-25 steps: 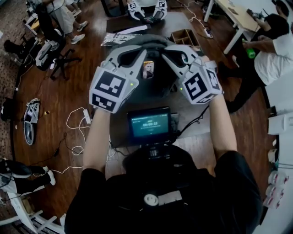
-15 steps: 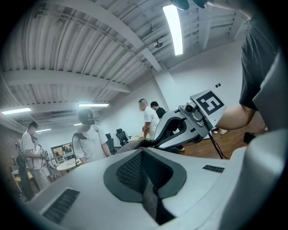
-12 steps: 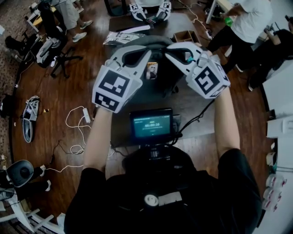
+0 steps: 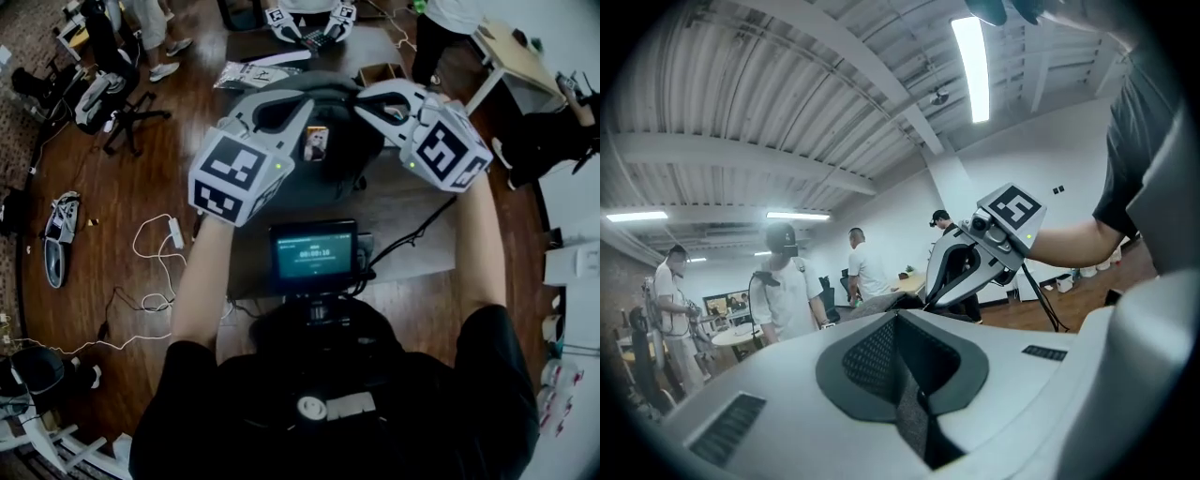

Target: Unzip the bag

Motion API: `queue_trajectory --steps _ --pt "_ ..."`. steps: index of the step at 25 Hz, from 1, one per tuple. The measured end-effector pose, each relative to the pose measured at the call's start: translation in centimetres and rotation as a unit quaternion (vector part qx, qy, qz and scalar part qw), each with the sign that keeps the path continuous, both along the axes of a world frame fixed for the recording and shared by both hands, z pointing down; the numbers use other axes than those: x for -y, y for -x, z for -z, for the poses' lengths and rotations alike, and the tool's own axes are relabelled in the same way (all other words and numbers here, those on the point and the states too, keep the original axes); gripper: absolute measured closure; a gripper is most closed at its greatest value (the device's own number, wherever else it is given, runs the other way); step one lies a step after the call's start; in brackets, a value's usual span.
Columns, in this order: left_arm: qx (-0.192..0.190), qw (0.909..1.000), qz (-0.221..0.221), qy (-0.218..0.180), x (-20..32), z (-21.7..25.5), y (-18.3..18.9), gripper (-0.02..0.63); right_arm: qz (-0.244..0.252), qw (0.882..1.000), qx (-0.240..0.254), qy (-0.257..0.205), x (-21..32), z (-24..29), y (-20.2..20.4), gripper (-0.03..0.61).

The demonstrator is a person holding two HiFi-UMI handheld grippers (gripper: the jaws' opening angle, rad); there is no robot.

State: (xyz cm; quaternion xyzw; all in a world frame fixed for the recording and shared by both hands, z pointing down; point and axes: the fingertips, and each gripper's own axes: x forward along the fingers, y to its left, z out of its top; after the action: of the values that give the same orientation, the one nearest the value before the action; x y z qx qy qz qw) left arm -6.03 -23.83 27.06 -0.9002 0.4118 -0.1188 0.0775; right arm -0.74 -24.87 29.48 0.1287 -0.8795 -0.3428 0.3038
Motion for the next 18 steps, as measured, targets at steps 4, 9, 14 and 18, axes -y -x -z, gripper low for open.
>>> queue_trajectory --steps 4,9,14,18 --pt "-0.010 0.9999 -0.002 0.000 -0.1 0.1 0.1 0.609 -0.019 0.999 -0.002 0.032 0.5 -1.1 -2.5 0.549" --pt "-0.026 0.9996 -0.006 0.009 0.2 0.4 0.5 0.609 -0.066 0.994 0.030 0.080 1.6 -4.5 -6.2 0.549" --pt "-0.031 0.9994 -0.011 0.012 -0.2 0.7 0.8 0.609 -0.110 0.979 0.116 0.123 2.0 -7.6 -7.9 0.549" --pt "-0.035 0.9992 -0.009 0.015 -0.1 0.7 1.1 0.609 -0.130 0.975 0.109 0.142 2.8 -10.5 -9.3 0.549"
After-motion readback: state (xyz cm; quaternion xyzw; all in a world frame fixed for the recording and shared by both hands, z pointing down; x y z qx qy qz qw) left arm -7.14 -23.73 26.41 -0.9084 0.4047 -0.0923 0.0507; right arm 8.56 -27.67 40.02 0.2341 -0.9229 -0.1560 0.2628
